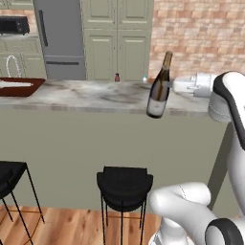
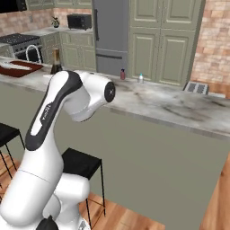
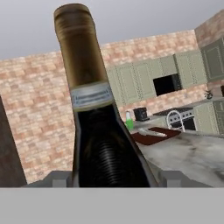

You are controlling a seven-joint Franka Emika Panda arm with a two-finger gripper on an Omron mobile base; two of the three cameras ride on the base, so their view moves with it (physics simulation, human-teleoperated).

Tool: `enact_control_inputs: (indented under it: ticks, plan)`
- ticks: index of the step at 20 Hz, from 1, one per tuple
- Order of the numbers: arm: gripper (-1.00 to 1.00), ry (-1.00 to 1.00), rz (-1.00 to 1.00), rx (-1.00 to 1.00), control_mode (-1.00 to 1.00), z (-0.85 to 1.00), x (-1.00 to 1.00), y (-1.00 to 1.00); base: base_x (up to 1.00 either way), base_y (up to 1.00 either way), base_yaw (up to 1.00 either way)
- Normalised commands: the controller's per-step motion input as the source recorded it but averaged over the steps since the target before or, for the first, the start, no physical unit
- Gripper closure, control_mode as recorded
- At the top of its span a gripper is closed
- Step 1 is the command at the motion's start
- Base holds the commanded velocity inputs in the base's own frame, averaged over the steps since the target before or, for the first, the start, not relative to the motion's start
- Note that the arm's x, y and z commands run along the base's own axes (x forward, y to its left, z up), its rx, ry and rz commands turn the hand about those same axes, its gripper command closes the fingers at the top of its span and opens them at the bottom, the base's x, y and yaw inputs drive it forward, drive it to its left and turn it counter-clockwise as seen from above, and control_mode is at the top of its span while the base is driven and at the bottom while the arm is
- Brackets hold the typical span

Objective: Place the drinks on the dining counter in a tight cluster.

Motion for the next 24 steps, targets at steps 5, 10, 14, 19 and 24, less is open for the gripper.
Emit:
enact_control_inputs:
  ticks: [5, 10, 14, 19, 24]
  plan:
    - [1.0, 0.12, 0.0, -0.15, -1.0, -0.03, 0.31, 0.02, 0.0, 0.0, 0.0]
    - [1.0, 0.0, 0.0, -0.12, -1.0, 0.0, 0.14, 0.0, 0.0, 0.0, 0.0]
    - [1.0, -0.02, -0.02, -0.02, -1.0, 0.0, 0.01, 0.0, 0.0, 0.0, 0.0]
    - [1.0, -0.09, -0.03, 0.01, -1.0, -0.09, 0.17, 0.0, 0.0, 0.0, 0.0]
    - [1.0, -0.09, -0.06, 0.0, -1.0, -0.07, 0.51, 0.0, 0.0, 0.0, 0.0]
